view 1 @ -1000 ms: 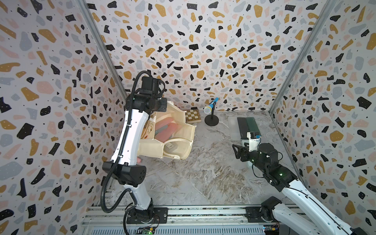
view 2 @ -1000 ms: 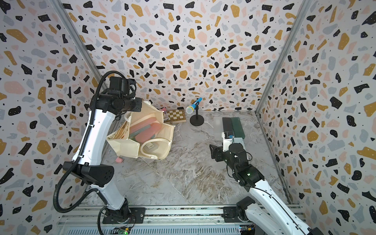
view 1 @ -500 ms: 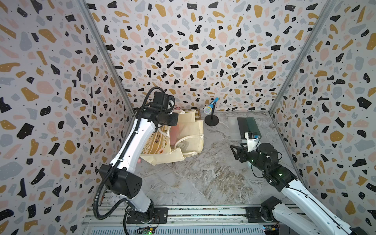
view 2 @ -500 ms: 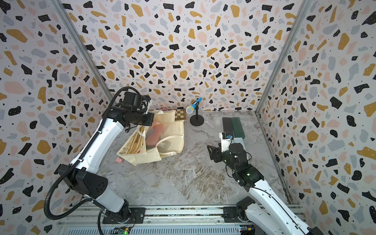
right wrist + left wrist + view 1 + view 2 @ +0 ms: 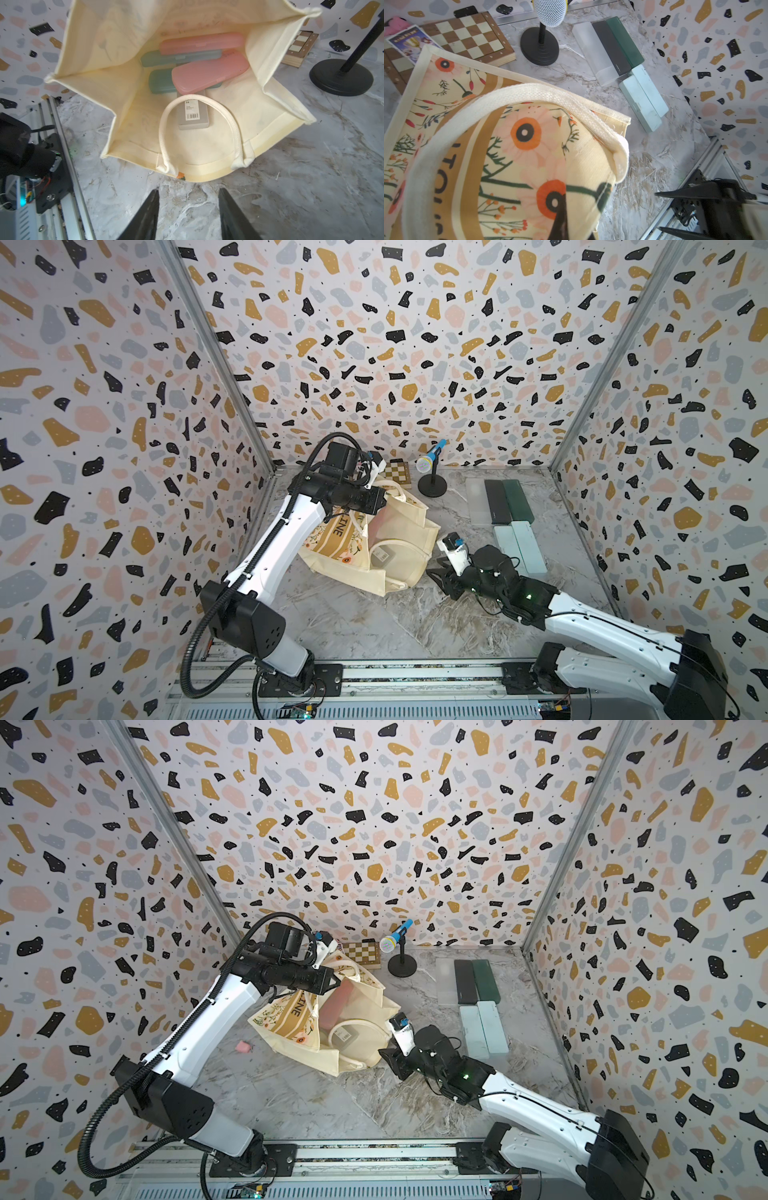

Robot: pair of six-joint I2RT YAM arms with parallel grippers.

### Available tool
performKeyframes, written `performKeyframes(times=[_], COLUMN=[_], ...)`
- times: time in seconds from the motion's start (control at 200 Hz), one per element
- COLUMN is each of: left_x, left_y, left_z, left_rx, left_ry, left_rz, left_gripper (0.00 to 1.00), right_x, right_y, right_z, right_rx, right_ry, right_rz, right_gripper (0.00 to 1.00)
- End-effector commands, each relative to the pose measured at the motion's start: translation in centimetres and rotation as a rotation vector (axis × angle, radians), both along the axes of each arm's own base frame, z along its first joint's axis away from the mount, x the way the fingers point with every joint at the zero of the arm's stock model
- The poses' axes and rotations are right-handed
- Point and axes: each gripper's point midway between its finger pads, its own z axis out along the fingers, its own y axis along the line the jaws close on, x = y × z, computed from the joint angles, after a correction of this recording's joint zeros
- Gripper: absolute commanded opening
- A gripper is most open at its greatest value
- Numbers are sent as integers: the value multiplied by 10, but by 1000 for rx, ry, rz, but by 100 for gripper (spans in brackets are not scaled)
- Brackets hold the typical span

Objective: Take out the pencil case from the canvas bag
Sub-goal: Adjust the canvas bag at the center of the board, then pick up the pencil case from the canvas bag.

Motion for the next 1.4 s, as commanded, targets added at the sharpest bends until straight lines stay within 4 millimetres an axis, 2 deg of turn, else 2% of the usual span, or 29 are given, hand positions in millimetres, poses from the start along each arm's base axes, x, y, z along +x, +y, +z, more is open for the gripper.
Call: performKeyframes(times=[0.0, 0.085, 0.18, 0.36, 0.476, 0.586, 0.786, 0.921, 1.171, 1.397], left_x=[-11, -14, -15, -18, -22, -29, -33, -34, -32, -31], left_y=[-15, -16, -15, -12, -12, -14, -15, -15, -15, -14], left_z=[28, 31, 32, 33, 37, 41, 43, 43, 41, 39], left_rx=[-97, -106, -105, -97, -108, -135, -142, -143, -141, -135], left_ry=[-79, -85, -94, -100, -119, -134, -143, -143, -138, -133], left_rz=[-84, -98, -96, -90, -108, -134, -146, -147, -147, -140], left_gripper=[0, 0, 0, 0, 0, 0, 0, 0, 0, 0], right_x=[13, 21, 20, 0, -9, -1, 35, 42, 50, 35], right_y=[16, 27, 49, 98, 115, 112, 93, 98, 117, 123], right_z=[-3, -24, -44, -59, -67, -57, -44, -43, -60, -85], right_rx=[5, -7, -35, -101, -130, -121, -108, -91, -160, -188], right_ry=[-39, 6, 34, 2, -8, -41, -21, -3, 47, 172], right_rz=[-47, -70, -40, 57, 103, 55, -109, -109, -101, -84], right_gripper=[43, 36, 35, 35, 35, 35, 36, 38, 38, 40])
